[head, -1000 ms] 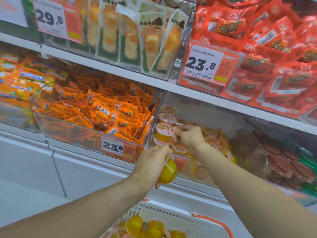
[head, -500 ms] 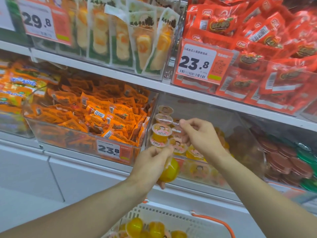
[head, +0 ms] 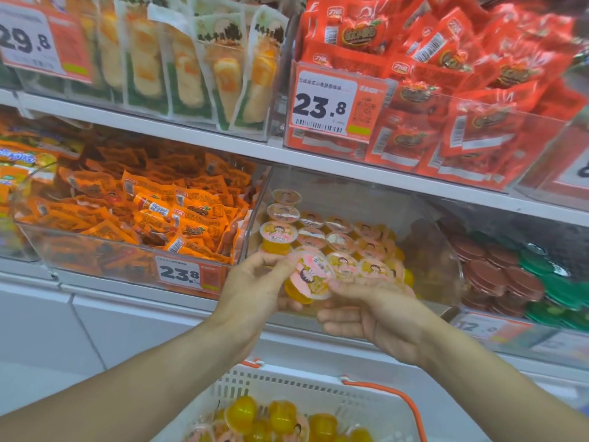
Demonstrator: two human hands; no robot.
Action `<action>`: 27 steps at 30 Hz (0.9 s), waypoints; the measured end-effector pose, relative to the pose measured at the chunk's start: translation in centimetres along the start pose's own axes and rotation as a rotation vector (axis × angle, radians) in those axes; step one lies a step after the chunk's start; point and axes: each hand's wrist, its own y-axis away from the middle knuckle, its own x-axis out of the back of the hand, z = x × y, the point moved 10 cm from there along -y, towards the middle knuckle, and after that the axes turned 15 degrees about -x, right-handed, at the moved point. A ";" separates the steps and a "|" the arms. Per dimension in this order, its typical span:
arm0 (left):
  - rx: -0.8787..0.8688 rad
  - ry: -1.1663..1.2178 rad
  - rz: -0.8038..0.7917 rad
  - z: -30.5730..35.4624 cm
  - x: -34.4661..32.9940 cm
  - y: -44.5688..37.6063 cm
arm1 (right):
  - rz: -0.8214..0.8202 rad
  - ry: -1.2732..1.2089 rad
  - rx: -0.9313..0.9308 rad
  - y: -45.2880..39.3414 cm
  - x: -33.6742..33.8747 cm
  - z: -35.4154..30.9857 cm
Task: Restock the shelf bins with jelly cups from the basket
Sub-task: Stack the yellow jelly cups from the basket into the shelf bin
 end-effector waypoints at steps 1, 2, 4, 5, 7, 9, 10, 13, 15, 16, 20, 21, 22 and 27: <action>-0.036 -0.001 -0.001 0.4 -0.1 -0.1 | -0.020 -0.008 0.002 0.1 -0.4 0.1; -0.086 -0.043 -0.024 1.0 -0.3 -0.2 | -0.025 0.008 0.017 0.3 -0.6 0.0; -0.233 -0.229 -0.137 2.6 -0.9 -0.3 | 0.011 0.111 0.086 0.6 -0.4 -0.8; -0.297 -0.320 -0.201 3.2 -1.2 -0.4 | 0.035 0.180 0.124 0.7 -0.3 -1.3; -0.352 -0.432 -0.287 3.7 -1.5 -0.3 | 0.039 0.330 0.166 1.0 -0.4 -1.9; -0.390 -0.523 -0.352 3.7 -1.7 -0.2 | -0.004 0.451 0.140 0.9 -1.1 -1.2; -0.411 -0.571 -0.374 3.8 -1.8 -0.2 | -0.029 0.469 0.111 0.7 -1.4 -0.7; -0.414 -0.600 -0.351 3.7 -1.3 -0.4 | -0.041 0.325 0.076 0.2 -1.5 -0.1; -0.320 -0.502 -0.282 3.2 -0.7 -0.9 | -0.007 0.155 0.075 -0.1 -1.0 -0.8; -0.284 -0.485 -0.248 3.1 -0.5 -1.0 | 0.009 0.072 0.068 -0.4 -0.6 -1.2; -0.426 -0.839 -0.313 4.1 -0.5 -1.0 | 0.076 -0.292 0.040 -3.3 1.5 -3.8; -0.457 -0.925 -0.372 3.8 -0.8 -0.8 | 0.106 -0.342 0.040 -4.7 2.0 -4.6; -0.466 -0.991 -0.432 3.2 -1.0 -0.7 | 0.144 -0.366 0.045 -6.4 2.6 -5.6; -0.480 -1.085 -0.599 1.6 -1.7 -0.1 | 0.365 -0.372 0.065 -14.3 4.9 -9.3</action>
